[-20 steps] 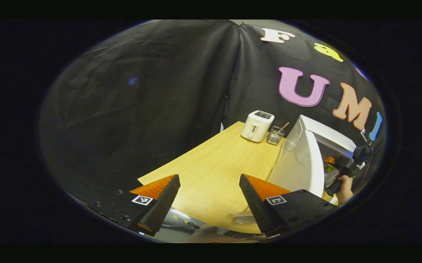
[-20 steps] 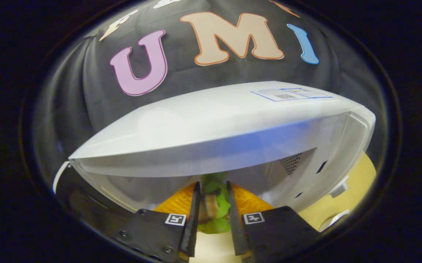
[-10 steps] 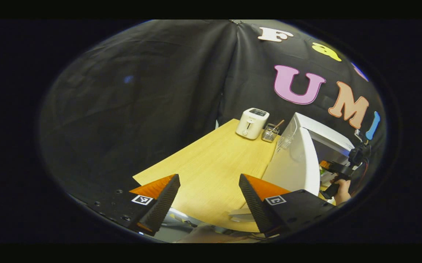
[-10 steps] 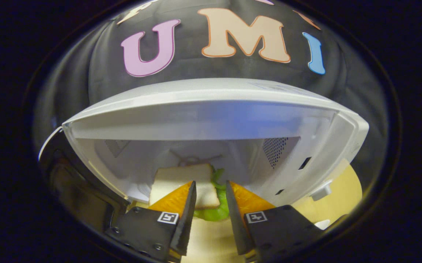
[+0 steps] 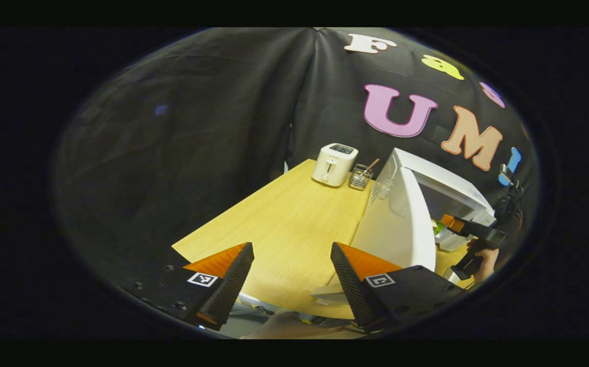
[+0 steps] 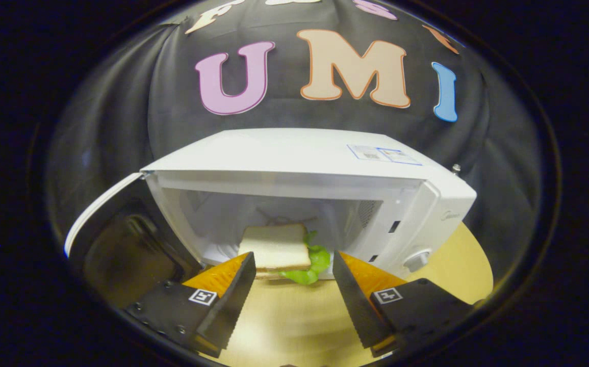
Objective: Open the microwave oven with the left hand, put the food in, and close the microwave oven.
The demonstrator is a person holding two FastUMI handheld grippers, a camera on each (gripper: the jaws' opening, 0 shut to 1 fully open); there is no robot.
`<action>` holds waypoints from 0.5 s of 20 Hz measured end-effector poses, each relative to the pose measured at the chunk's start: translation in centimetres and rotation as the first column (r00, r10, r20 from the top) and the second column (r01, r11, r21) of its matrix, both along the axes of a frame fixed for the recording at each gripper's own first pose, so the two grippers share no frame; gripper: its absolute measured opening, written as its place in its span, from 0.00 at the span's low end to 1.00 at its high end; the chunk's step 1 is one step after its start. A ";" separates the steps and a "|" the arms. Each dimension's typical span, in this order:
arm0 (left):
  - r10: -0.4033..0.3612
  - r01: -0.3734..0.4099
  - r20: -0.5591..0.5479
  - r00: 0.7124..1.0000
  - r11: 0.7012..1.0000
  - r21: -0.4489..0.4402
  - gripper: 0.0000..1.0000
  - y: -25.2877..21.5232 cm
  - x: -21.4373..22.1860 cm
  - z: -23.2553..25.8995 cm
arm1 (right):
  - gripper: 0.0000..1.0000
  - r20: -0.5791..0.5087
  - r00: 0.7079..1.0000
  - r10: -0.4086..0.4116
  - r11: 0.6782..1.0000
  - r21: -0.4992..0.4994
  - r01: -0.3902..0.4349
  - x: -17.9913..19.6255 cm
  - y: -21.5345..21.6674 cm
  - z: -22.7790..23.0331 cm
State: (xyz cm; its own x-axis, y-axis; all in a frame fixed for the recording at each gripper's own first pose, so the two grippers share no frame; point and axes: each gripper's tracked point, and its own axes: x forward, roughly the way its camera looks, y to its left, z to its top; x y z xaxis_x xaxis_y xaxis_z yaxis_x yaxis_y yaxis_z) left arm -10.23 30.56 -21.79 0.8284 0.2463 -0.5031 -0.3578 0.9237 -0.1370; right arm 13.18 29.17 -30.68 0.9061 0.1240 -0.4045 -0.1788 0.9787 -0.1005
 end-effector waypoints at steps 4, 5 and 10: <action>-0.047 0.047 -0.005 0.999 0.999 -0.011 0.78 -1.0 0.2 -0.3 | 0.93 0.019 1.000 -0.015 0.999 0.036 0.015 -2.8 -0.9 2.7; -0.060 0.059 -0.012 0.998 0.998 -0.017 0.76 -1.3 0.3 -0.7 | 0.93 0.025 0.999 -0.026 0.999 0.047 0.025 -3.5 -1.4 3.2; -0.119 0.117 -0.057 0.991 0.993 -0.022 0.54 -2.9 0.4 -1.9 | 0.93 0.040 0.995 -0.092 0.994 0.067 0.089 -6.7 -4.3 5.0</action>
